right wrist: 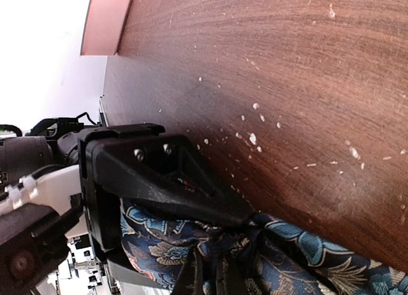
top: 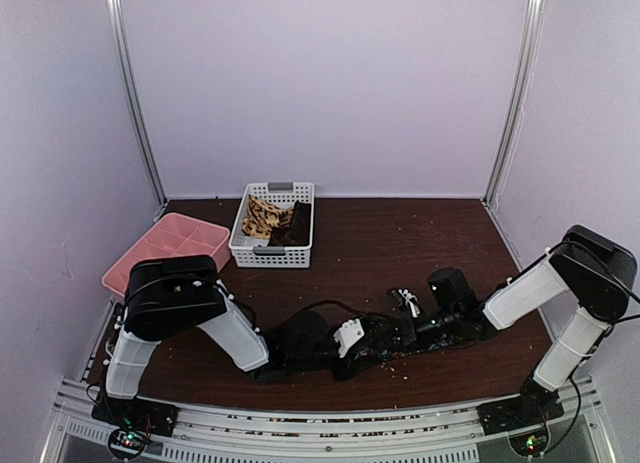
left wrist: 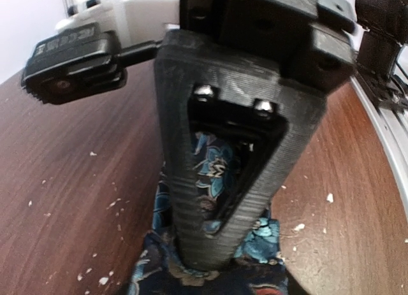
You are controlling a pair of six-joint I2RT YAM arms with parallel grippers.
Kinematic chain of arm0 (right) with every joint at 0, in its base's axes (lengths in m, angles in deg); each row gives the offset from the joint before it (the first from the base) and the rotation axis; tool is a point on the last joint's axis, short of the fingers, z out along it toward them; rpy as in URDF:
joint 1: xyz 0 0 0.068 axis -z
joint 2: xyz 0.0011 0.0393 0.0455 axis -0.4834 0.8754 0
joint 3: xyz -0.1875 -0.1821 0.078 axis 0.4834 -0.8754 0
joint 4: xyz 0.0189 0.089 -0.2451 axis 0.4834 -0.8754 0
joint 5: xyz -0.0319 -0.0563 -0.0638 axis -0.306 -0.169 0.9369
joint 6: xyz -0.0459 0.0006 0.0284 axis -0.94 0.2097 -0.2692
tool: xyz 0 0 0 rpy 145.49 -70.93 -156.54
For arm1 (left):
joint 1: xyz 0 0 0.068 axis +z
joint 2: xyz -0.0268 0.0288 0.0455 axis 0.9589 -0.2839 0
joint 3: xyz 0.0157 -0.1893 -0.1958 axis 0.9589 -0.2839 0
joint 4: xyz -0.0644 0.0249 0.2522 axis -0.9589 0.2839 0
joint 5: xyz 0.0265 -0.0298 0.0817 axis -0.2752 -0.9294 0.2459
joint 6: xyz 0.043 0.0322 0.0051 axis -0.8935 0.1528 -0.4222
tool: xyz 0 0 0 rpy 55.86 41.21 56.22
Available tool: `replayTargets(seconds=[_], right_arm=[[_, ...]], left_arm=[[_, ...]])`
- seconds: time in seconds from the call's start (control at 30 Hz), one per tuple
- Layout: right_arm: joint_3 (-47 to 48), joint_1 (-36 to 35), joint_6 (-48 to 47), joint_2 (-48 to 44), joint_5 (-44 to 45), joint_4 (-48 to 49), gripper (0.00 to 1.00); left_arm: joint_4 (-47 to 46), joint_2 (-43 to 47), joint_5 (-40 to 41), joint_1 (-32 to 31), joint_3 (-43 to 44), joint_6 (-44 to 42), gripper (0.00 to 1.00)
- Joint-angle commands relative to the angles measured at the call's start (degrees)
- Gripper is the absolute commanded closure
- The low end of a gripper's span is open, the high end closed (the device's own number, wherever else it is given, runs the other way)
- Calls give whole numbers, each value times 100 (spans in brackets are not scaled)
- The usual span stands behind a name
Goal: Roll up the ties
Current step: Roll the tie at the center of the board.
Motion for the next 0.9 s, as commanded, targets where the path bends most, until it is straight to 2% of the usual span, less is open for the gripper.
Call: replayTargets(seconds=[0.0,0.07,0.13,0.23,0.33,0.57,0.87], right_arm=[[-189,18,48,204,583,-644,96],[-140,18,54,62,545,-705,87],[-105,19,93,-181,461,-698,76],[-53,3,299,-619,333,-551,56],[72,-116,435,-890,258,-585,48],[518,-494,492,-793,139,-902,45],[1042,-719,-306,-212,582,-2152,56]], left_arm=[[-96,53,10,11,-261,-71,61],[165,202,-8,11,-346,-150,71],[458,368,-14,11,-446,-240,75],[1024,621,-152,11,-523,-397,76],[1442,792,-228,18,-557,-441,75],[1864,917,-297,28,-494,-468,72],[1886,927,-368,115,-467,-415,72]])
